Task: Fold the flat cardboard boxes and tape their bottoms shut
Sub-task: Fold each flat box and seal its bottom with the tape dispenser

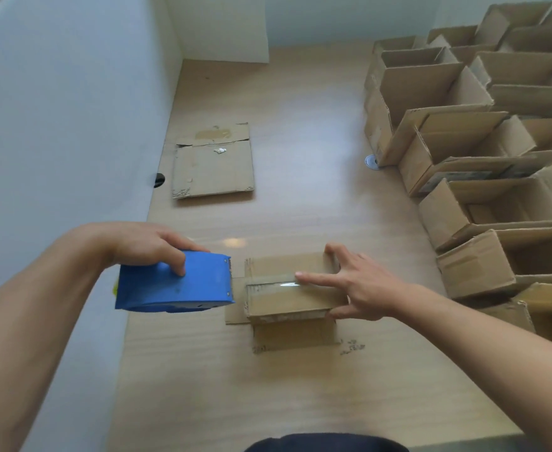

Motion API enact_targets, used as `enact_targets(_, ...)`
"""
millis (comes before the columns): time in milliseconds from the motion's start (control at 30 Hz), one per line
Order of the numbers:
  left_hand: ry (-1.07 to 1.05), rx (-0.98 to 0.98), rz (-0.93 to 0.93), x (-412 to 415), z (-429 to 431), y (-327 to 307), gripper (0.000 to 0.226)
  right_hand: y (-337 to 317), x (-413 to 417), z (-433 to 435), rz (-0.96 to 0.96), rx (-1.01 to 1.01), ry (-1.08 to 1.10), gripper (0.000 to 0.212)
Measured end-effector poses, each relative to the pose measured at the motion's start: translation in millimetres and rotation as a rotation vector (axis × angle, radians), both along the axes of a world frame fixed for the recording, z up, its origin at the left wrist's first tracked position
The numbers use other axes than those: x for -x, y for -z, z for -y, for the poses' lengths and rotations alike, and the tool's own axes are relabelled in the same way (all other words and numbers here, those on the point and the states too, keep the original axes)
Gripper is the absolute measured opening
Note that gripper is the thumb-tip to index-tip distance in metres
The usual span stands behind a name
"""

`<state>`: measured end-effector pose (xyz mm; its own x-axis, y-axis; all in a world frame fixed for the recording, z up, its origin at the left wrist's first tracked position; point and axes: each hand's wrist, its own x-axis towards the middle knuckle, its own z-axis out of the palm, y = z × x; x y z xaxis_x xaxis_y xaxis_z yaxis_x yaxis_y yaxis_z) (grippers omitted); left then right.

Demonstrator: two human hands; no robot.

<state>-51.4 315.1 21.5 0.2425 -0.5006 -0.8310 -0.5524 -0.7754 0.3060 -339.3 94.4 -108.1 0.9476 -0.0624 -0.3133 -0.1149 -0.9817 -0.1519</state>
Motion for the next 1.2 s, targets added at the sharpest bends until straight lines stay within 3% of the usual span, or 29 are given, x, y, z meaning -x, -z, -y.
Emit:
enact_targets(367, 0.026, -0.126, 0.133, -10, -10, 0, 0.039, -11, -3, -5, -0.061, 0.042, -0.007, 0.090)
enact_targets(900, 0.115, -0.098, 0.226, 4, 8, 45, 0.042, -14, -3, -18, -0.140, 0.154, 0.027, 0.080)
enact_targets(1200, 0.251, 0.102, 0.385, 36, 23, 79, 0.036, -15, -4, -30, -0.110, 0.200, 0.112, 0.081)
